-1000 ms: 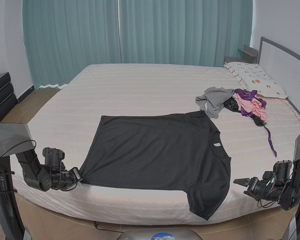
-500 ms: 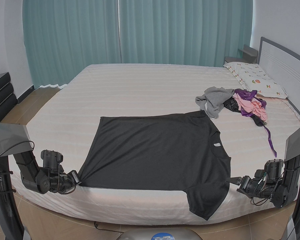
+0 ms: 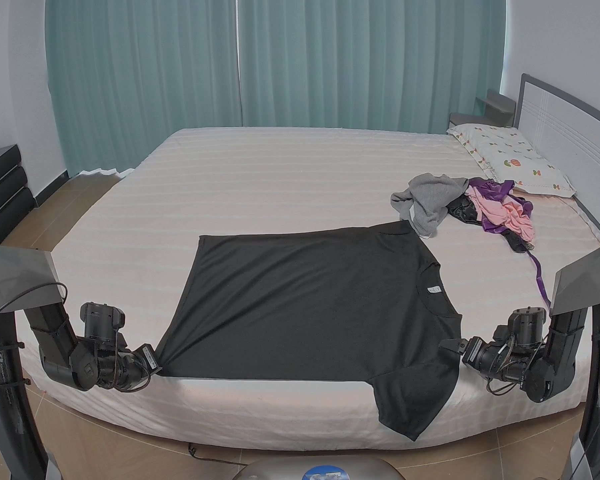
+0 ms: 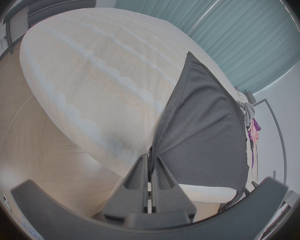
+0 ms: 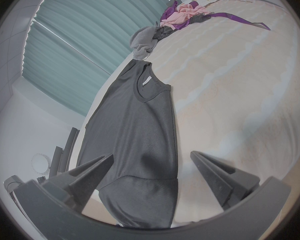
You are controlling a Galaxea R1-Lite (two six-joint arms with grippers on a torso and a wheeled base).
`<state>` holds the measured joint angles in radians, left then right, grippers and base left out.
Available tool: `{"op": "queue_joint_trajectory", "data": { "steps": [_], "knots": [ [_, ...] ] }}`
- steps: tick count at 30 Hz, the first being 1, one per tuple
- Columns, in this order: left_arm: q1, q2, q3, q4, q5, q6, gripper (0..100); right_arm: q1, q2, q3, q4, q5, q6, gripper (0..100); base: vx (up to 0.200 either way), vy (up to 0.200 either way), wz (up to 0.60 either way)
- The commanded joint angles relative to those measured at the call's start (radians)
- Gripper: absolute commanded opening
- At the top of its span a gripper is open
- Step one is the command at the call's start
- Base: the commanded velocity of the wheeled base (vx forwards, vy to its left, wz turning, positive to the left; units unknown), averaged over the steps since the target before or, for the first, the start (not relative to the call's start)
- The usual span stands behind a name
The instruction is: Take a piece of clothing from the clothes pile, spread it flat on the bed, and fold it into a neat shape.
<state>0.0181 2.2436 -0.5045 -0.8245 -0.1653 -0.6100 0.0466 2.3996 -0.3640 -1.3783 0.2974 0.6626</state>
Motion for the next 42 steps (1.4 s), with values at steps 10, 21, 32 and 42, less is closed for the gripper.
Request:
{"op": "queue_joint_trajectory", "data": {
  "steps": [10,21,32,42],
  "knots": [
    [-0.001,-0.027,0.052,-0.001,0.0,0.006,0,-0.024,0.013,-0.012,-0.004,-0.05,-0.001,0,0.0,0.0,0.0],
    [-0.012,-0.062,0.118,-0.002,-0.002,0.006,0,-0.059,-0.046,-0.059,0.012,-0.044,-0.003,0,0.0,0.0,0.0],
    [-0.012,-0.048,0.086,-0.022,0.0,-0.004,0,-0.053,-0.037,-0.253,0.197,-0.044,-0.004,0,0.0,0.0,0.0],
    [-0.012,-0.048,0.087,-0.031,0.0,-0.007,0,-0.047,-0.005,-0.438,0.387,-0.044,-0.011,0,0.0,0.0,0.0]
  ]
}}
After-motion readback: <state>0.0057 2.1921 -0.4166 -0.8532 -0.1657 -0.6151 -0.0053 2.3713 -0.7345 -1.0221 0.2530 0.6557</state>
